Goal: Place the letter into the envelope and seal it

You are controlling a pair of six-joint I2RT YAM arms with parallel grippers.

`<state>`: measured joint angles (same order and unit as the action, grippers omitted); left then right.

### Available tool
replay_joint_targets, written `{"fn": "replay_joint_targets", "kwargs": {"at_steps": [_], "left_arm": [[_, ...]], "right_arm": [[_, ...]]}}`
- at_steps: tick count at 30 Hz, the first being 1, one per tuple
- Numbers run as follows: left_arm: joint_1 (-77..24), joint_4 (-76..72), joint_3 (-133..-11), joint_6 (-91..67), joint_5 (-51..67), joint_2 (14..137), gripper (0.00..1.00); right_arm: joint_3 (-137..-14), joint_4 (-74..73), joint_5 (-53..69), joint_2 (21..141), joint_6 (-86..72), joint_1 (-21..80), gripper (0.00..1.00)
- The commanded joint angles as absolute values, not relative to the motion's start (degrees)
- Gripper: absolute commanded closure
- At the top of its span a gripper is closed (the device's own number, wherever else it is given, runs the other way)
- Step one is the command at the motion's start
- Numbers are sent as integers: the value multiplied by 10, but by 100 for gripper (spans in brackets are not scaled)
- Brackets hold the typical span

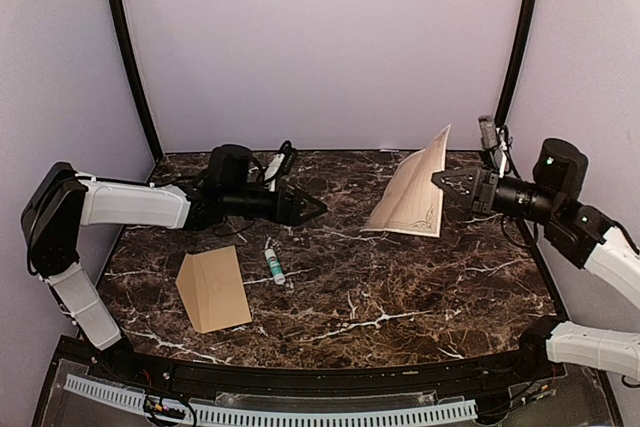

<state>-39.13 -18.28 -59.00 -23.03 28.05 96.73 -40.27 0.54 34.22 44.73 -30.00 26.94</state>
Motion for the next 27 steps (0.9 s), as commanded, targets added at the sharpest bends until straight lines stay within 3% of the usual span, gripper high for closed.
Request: {"fn": "replay_joint_targets", "kwargs": {"at_steps": [1, 5, 15, 27], "left_arm": [[-384, -267, -569, -227, 387, 920, 7], [-369, -310, -550, -239, 439, 899, 8], [-325, -288, -533, -247, 393, 879, 21], [-323, -286, -525, -257, 418, 851, 25]], "right_arm": [[-496, -36, 345, 478, -267, 324, 100], [-582, -72, 324, 507, -248, 391, 100], [-705, -116, 290, 578, -221, 507, 100], [-679, -97, 160, 615, -211, 546, 100]]}}
